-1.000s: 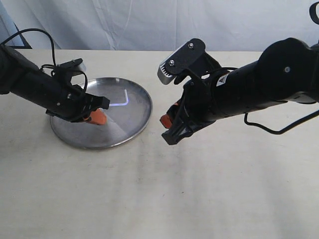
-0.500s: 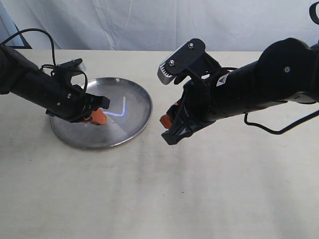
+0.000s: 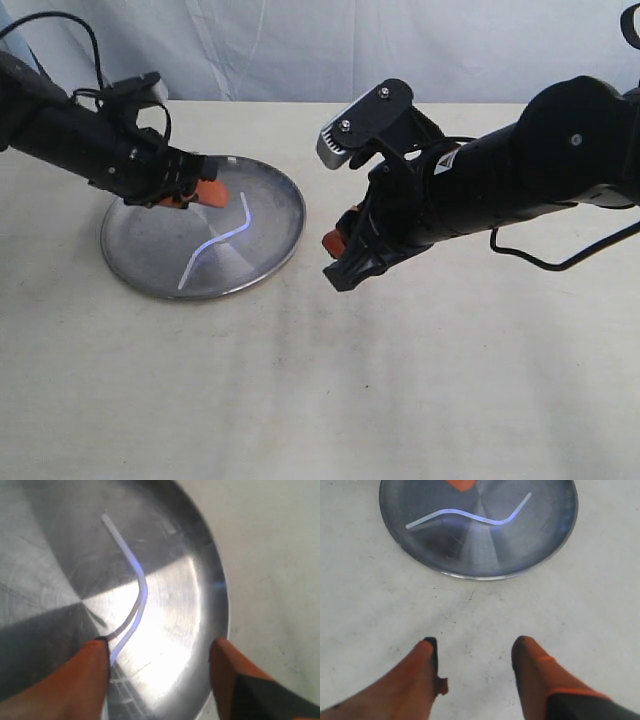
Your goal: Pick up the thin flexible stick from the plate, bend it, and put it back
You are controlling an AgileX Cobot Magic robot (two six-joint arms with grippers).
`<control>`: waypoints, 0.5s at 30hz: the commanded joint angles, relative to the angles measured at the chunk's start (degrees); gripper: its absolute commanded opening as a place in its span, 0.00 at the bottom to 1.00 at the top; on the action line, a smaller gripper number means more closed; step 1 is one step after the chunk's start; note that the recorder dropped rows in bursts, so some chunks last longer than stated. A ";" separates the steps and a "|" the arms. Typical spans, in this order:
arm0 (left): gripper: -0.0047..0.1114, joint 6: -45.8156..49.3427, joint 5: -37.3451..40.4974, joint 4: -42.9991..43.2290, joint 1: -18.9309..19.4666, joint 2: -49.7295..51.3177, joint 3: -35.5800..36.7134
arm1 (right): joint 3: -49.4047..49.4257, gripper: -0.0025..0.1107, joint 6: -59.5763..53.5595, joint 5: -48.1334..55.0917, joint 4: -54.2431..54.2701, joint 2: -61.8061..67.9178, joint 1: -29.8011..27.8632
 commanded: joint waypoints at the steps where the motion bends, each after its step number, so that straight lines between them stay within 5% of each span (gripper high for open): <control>1: 0.20 -0.89 0.32 2.91 0.04 -6.56 -0.61 | 0.15 0.17 4.10 0.64 -0.49 -0.43 -0.29; 3: 0.04 -1.96 0.33 4.18 0.04 -9.90 0.04 | 0.25 0.02 5.85 1.29 -0.49 -0.43 -0.29; 9: 0.04 -2.06 -3.77 4.24 0.04 -21.25 7.44 | 1.12 0.02 9.05 5.35 -0.21 -1.85 -0.29; 15: 0.04 -1.34 -17.82 1.72 0.04 -34.23 19.70 | 11.92 0.02 9.68 -7.44 8.68 -8.89 -0.29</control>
